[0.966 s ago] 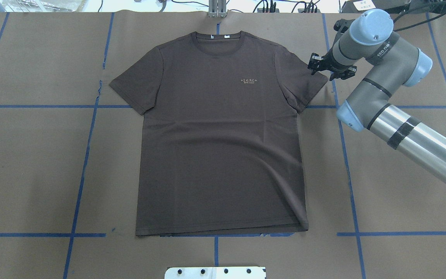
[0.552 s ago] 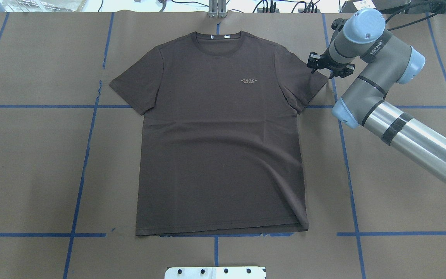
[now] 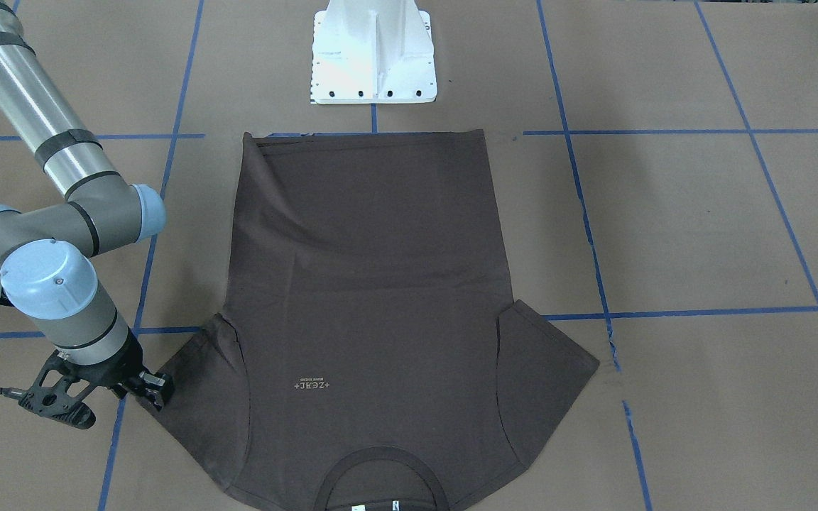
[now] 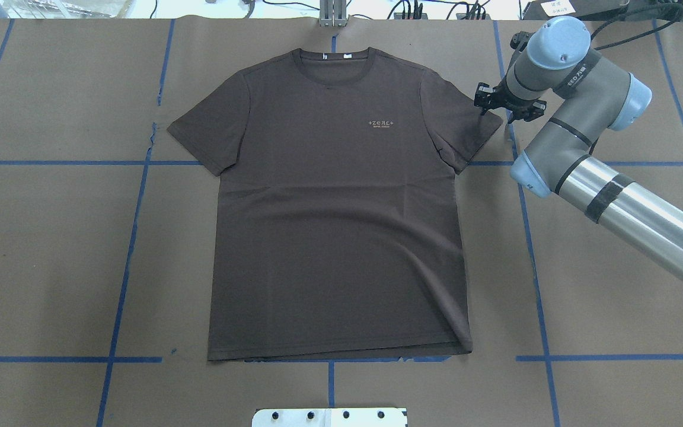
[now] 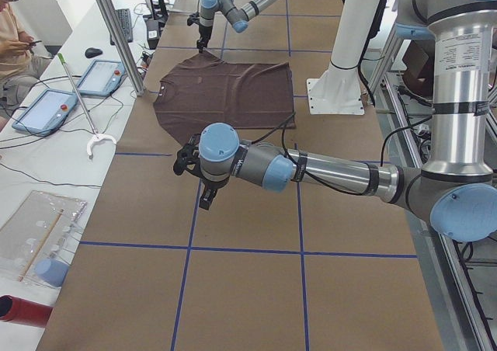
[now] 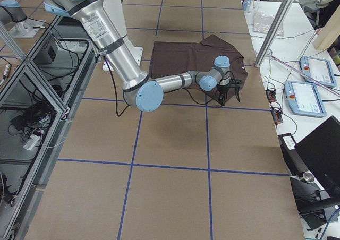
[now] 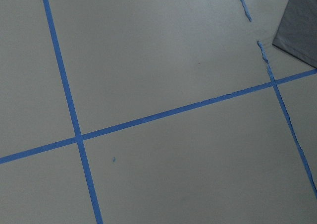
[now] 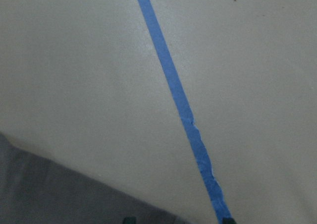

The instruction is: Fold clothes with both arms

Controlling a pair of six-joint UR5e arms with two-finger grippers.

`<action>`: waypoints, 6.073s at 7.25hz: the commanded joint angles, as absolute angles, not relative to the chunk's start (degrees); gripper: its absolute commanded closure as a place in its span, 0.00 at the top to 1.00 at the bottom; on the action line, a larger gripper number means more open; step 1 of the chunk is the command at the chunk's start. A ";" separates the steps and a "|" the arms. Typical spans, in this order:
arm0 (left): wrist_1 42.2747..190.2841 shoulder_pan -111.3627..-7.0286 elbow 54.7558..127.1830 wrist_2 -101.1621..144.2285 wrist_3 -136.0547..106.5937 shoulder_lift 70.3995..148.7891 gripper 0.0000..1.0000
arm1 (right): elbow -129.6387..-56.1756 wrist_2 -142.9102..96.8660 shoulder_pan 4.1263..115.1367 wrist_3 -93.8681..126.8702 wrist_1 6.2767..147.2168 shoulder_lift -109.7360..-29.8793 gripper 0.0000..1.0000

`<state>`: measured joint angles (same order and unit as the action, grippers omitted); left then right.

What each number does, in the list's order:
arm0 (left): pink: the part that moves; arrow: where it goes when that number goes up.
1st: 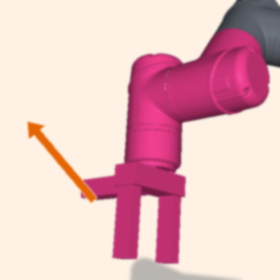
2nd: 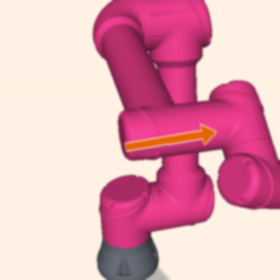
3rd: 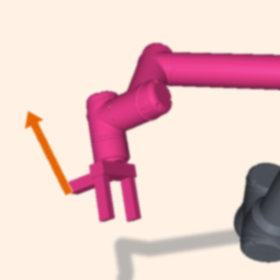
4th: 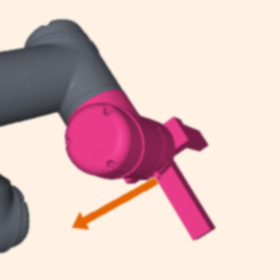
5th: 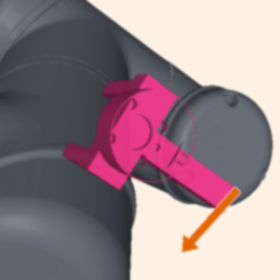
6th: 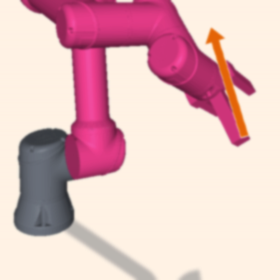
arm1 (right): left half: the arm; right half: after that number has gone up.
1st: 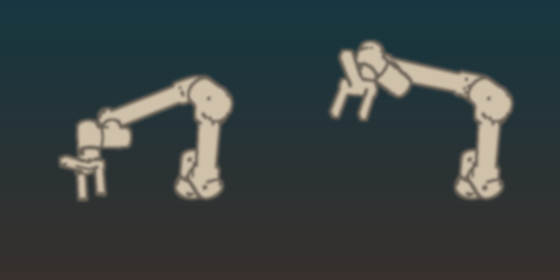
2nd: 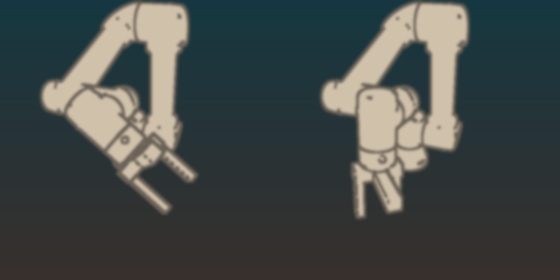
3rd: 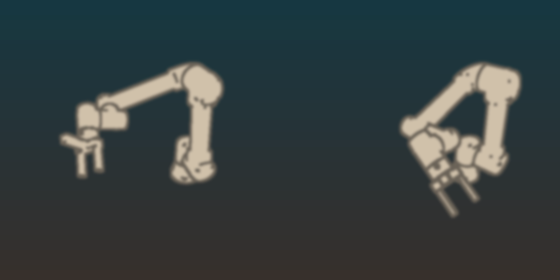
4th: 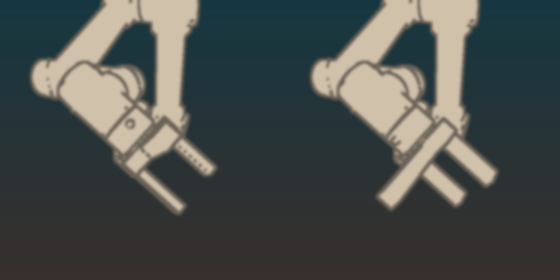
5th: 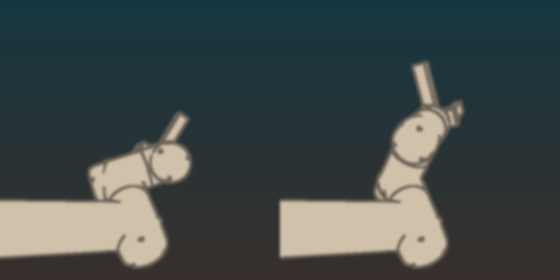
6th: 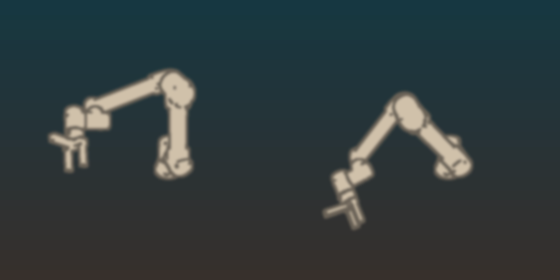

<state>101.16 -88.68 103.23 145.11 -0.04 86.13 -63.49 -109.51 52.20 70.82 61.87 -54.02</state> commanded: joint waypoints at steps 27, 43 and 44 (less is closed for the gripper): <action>123.22 -50.81 63.02 113.20 -61.52 127.44 0.76 | -90.88 -99.32 48.16 77.87 62.05 -63.46 1.00; 127.88 -46.41 56.69 112.32 -81.83 140.45 0.00 | -91.58 -99.49 47.11 81.30 61.88 -64.42 1.00; 128.84 -46.41 57.21 112.15 -81.91 139.93 0.60 | -92.37 -100.28 47.28 80.86 60.40 -64.77 1.00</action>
